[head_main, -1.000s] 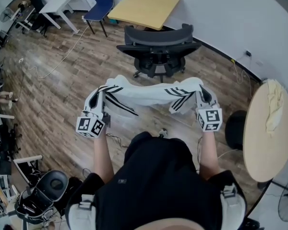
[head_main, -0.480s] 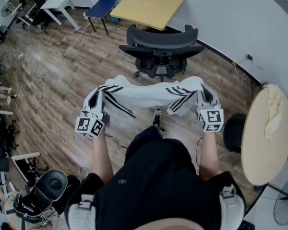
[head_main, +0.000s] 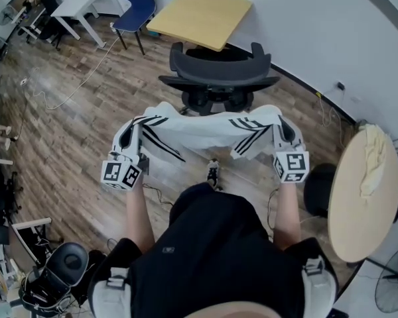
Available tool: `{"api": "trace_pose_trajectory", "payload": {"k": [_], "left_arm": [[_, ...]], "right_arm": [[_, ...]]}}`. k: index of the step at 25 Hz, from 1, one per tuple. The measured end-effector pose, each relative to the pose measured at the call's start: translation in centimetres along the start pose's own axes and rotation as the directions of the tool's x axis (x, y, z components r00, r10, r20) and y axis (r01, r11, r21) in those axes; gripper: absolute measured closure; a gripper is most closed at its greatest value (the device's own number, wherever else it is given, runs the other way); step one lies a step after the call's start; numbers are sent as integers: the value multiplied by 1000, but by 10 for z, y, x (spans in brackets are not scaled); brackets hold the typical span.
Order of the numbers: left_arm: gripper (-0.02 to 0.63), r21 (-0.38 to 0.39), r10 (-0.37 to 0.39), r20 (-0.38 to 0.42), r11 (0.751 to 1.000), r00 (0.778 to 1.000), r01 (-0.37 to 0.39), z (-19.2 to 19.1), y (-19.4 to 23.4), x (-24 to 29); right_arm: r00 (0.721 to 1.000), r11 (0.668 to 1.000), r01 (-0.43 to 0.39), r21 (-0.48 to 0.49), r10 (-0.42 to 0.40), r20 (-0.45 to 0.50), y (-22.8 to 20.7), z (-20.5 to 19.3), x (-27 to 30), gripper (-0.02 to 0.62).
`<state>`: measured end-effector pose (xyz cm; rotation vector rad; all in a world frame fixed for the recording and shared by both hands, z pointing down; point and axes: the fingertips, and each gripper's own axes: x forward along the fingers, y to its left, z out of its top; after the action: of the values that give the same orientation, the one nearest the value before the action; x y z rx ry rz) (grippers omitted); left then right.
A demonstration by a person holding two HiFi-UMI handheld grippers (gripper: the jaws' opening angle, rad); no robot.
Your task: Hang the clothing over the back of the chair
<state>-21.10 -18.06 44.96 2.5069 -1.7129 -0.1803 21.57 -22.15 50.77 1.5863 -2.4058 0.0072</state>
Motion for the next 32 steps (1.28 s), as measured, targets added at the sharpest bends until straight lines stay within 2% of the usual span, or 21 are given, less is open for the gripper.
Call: {"api": "trace_pose_trajectory", "payload": {"k": [7, 20, 32], "left_arm": [[601, 24, -29, 38, 999, 999, 28, 20, 3, 42], [601, 61, -87, 113, 995, 990, 80, 60, 10, 109], [601, 74, -133, 139, 990, 981, 124, 77, 19, 163]], "right_arm": [[997, 999, 17, -31, -14, 82, -27, 30, 23, 580], [989, 996, 72, -44, -66, 131, -64, 63, 61, 580], [981, 992, 118, -44, -109, 161, -91, 86, 89, 580]]}}
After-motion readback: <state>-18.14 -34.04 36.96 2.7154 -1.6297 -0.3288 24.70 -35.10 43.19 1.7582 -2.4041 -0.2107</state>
